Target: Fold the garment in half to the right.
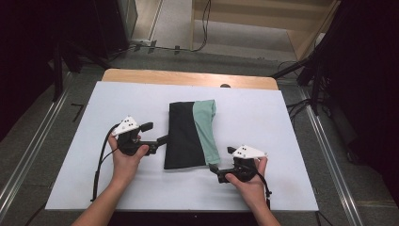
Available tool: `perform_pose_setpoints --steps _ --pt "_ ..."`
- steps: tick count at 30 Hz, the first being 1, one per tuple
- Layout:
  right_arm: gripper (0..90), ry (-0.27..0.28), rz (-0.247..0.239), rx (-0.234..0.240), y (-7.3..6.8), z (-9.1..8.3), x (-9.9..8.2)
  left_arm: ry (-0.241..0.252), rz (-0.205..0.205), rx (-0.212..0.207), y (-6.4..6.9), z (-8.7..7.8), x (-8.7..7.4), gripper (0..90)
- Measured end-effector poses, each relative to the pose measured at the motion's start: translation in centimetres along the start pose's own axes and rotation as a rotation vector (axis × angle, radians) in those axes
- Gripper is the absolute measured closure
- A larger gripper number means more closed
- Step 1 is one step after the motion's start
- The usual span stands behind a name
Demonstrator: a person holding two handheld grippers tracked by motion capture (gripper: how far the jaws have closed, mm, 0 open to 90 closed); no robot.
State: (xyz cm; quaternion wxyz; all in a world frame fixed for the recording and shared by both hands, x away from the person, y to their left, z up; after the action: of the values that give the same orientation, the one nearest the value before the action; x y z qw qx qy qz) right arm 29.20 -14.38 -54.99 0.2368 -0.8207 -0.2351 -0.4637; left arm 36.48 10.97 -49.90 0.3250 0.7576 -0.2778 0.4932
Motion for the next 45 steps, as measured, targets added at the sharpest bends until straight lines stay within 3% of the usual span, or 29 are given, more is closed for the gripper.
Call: perform_pose_setpoints --steps 6,13,22,38,45 --pt "0.0 0.069 -0.003 -0.006 0.6 -1.2 0.7 0.024 0.03 0.008 0.5 -1.6 -0.4 0.0" --pt "0.0 0.109 0.002 -0.036 1.8 -2.6 0.9 0.037 0.059 -0.001 1.0 -3.1 -0.9 0.0" --pt "0.0 0.15 0.002 -0.074 3.7 -4.5 0.8 0.061 0.059 0.017 0.7 -5.5 -1.4 0.0" --pt "0.0 0.162 0.003 -0.123 6.0 -7.2 -0.6 0.073 0.073 0.093 -1.4 -10.1 -2.7 0.0" --pt "0.0 0.182 -0.001 -0.153 7.5 -8.9 -1.1 0.045 0.088 0.109 -1.6 -11.4 -3.8 0.0"
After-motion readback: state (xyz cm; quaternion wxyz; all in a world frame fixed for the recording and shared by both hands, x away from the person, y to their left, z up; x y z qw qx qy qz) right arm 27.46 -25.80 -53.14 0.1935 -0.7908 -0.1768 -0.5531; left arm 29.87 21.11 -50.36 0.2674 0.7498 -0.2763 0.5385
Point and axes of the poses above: each handheld gripper's, and its own axes: z roughly forward along the jaws, x roughly out of its top, y roughly to its right, the point moved 8 cm from there along z, roughly forward along the jaws, and after that the axes turned 4 degrees about y, right-handed, at the moved point
